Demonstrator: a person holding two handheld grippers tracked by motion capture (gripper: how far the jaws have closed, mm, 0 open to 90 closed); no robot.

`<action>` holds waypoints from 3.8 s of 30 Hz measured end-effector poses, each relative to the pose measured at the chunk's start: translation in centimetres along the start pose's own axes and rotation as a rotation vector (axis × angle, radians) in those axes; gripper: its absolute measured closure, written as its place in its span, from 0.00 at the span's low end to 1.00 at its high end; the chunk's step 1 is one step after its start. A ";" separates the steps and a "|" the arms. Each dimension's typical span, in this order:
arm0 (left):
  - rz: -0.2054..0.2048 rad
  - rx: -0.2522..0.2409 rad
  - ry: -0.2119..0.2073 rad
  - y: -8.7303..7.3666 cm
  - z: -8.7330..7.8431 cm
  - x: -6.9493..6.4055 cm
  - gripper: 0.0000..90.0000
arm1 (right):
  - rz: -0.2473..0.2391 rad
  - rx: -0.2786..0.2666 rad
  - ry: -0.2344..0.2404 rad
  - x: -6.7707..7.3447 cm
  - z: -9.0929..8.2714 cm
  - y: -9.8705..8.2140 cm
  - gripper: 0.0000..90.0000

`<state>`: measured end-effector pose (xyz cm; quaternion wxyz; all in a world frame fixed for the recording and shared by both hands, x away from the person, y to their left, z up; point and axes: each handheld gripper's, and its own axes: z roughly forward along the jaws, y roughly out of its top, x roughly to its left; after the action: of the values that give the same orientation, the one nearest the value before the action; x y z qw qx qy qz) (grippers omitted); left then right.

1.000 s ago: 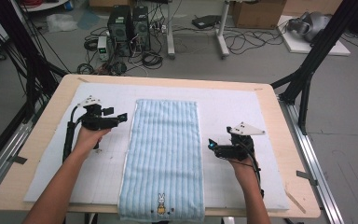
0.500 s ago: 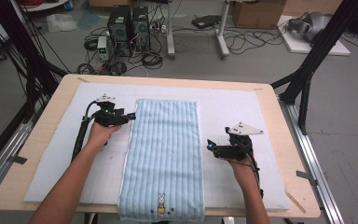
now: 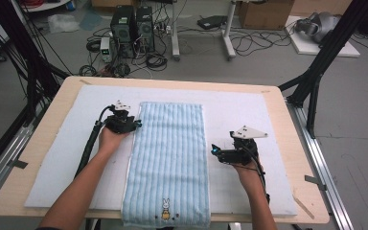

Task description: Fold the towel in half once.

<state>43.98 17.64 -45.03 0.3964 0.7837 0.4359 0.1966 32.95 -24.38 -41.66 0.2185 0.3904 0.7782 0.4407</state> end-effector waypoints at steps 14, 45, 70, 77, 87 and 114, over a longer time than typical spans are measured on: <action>-0.042 -0.002 -0.055 0.0 0.1 0.1 0.97 | 0.069 0.122 -0.004 -0.6 4.8 1.6 0.12; -0.185 -0.005 -0.090 0.4 0.3 1.0 0.98 | 0.021 0.305 -0.095 -1.4 13.3 5.7 0.96; -0.154 -0.166 -0.154 3.3 -2.1 1.3 0.97 | 0.054 0.131 -0.063 -2.5 11.0 7.1 0.96; -0.142 -0.143 -0.193 2.3 -3.1 0.8 0.97 | 0.047 0.115 -0.036 -1.6 9.4 6.2 0.96; -0.121 -0.191 -0.210 0.3 -5.2 -1.1 0.97 | 0.003 0.108 -0.008 0.3 7.0 5.0 0.96; -0.083 -0.115 -0.304 -4.7 -8.1 -3.2 0.97 | -0.049 0.117 0.051 3.9 2.6 0.5 0.96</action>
<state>34.48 20.08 -43.68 0.5098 0.7618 0.3909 0.0839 32.56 -19.77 -42.59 0.1862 0.3721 0.8173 0.3986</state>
